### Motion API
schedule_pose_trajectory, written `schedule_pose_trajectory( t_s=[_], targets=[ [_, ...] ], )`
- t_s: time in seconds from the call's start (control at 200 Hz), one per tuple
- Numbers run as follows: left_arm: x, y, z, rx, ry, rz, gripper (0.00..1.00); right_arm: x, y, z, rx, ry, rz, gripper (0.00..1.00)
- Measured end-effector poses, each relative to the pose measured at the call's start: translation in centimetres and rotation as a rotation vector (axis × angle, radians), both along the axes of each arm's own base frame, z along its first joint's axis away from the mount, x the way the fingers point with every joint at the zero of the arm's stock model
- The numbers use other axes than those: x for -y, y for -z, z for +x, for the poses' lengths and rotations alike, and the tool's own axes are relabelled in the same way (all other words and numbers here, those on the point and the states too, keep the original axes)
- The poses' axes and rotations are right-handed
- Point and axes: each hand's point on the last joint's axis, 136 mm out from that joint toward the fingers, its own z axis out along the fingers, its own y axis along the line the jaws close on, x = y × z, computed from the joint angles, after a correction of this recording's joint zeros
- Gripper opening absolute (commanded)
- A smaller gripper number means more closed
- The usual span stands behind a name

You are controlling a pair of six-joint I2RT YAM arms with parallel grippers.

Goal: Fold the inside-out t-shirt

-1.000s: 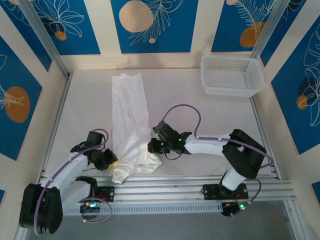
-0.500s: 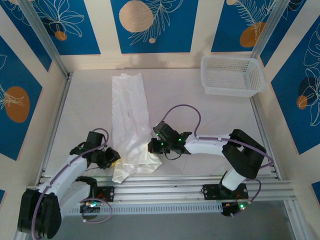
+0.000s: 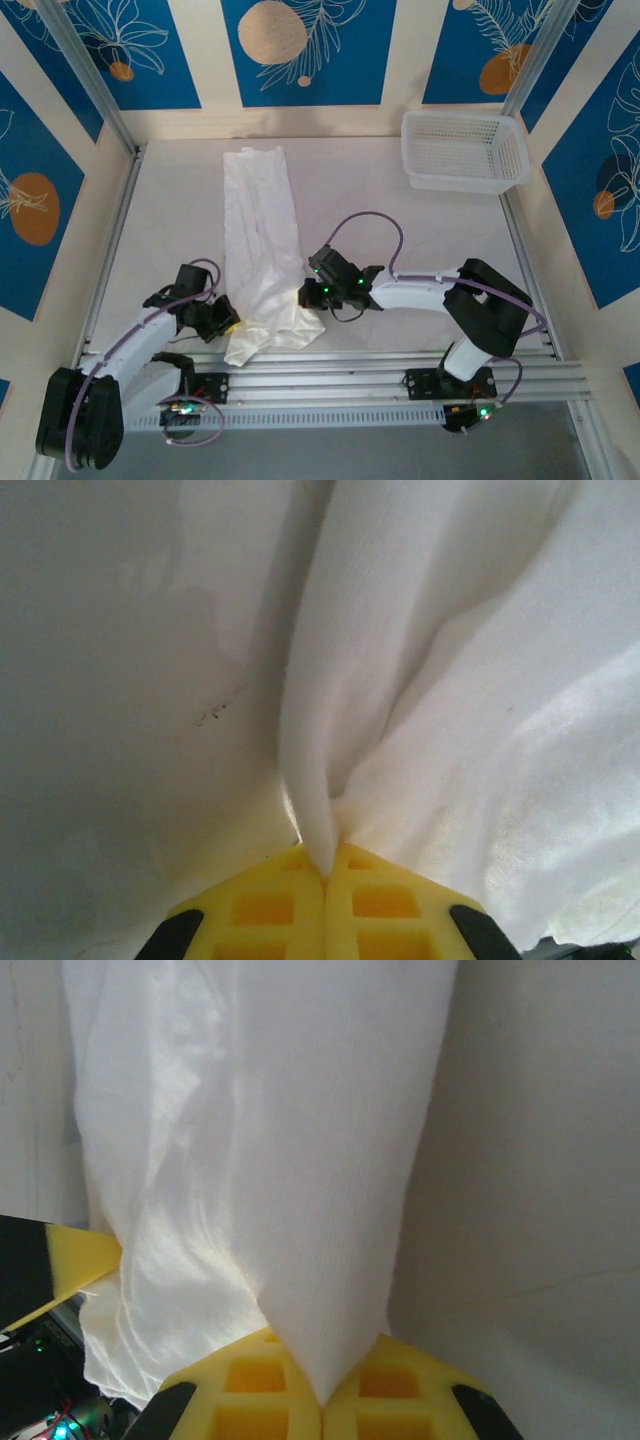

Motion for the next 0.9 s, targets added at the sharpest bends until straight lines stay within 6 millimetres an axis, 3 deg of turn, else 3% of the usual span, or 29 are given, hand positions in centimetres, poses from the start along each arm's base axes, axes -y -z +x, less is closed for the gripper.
schedule_pose_trajectory(
  t_s=[0.21, 0.37, 0.48, 0.58, 0.67, 0.8, 0.9],
  targets=[
    [0.9, -1.6, -1.3, 0.049, 0.057, -0.019, 0.0, 3.0, -0.5, -2.5, 0.019, 0.022, -0.002, 0.0],
    [1.8, -3.6, -2.4, 0.093, 0.071, -0.057, 0.0, 4.4, -2.7, -4.7, 0.041, 0.005, 0.011, 0.0],
    [2.3, -6.0, -1.5, 0.137, 0.055, -0.078, 0.0, 4.8, -4.4, -4.4, 0.066, 0.008, 0.008, 0.0],
    [2.6, -8.4, 0.6, 0.167, 0.036, -0.062, 0.0, 4.7, -6.8, -2.0, 0.112, 0.035, 0.015, 0.0],
    [2.7, -10.9, 3.5, 0.219, 0.027, -0.015, 0.0, 4.5, -9.5, 1.5, 0.175, 0.074, 0.038, 0.0],
    [2.7, -15.1, 9.3, 0.337, 0.0, 0.066, 0.0, 4.3, -12.5, 7.5, 0.258, 0.12, 0.044, 0.0],
    [2.4, -17.5, 13.9, 0.42, -0.039, 0.096, 0.0, 3.9, -13.7, 12.0, 0.303, 0.131, 0.037, 0.0]
  ],
)
